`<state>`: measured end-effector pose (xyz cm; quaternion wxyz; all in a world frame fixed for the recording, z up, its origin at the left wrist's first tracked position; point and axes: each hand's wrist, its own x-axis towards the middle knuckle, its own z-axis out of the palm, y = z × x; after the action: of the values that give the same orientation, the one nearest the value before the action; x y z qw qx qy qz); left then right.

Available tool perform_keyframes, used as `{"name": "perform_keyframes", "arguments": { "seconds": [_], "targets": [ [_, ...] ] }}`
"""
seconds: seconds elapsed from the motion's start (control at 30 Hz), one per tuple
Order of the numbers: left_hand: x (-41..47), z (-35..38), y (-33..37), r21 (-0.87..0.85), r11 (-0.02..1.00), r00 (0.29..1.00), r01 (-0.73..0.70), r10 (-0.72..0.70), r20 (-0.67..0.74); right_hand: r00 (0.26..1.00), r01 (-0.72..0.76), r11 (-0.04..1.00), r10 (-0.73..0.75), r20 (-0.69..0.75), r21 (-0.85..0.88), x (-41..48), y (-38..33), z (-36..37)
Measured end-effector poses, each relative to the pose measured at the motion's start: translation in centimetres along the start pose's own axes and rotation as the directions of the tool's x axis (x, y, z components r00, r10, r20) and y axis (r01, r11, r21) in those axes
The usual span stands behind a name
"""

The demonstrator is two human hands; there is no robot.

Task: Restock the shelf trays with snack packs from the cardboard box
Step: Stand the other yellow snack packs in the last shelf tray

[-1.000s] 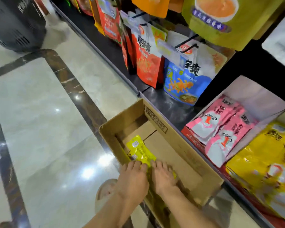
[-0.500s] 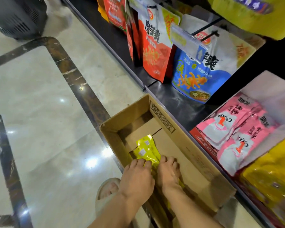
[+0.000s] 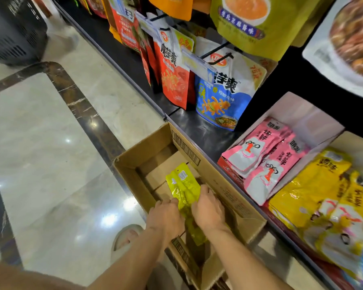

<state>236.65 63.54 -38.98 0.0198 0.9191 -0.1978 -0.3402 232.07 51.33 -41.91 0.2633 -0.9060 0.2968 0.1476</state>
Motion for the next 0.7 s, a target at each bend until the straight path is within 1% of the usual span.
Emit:
{"name": "perform_keyframes", "arguments": {
  "seconds": [0.1,0.23,0.4,0.5,0.57,0.7],
  "targets": [
    [0.5,0.9,0.7,-0.034,0.999,0.999,0.031,-0.03,0.029,0.996,0.042,0.996,-0.036,-0.082,0.073,-1.4,-0.8,-2.5],
    [2.0,2.4,1.7,-0.172,0.978,0.991,0.115,-0.101,0.088,0.986,0.062,0.983,-0.033,-0.162,0.173,-3.4,-0.8,-6.0],
    [4.6,4.0,2.8,-0.304,0.899,0.949,0.315,-0.295,0.109,0.962,0.03,0.95,0.057,-0.268,0.309,-5.5,0.5,-9.2],
    [6.6,4.8,3.7,-0.35,0.85,0.919,0.394,-0.373,0.128,0.952,-0.017,0.927,0.13,-0.279,0.375,-6.4,1.5,-10.4],
    [7.6,5.5,4.4,-0.316,0.846,0.903,0.43,-0.399,0.159,0.943,-0.039,0.911,0.17,-0.287,0.411,-7.0,2.4,-10.7],
    [8.3,7.1,5.7,-0.296,0.816,0.868,0.496,-0.457,0.195,0.947,-0.096,0.869,0.23,-0.225,0.485,-8.1,4.3,-10.9]
  ]
}}
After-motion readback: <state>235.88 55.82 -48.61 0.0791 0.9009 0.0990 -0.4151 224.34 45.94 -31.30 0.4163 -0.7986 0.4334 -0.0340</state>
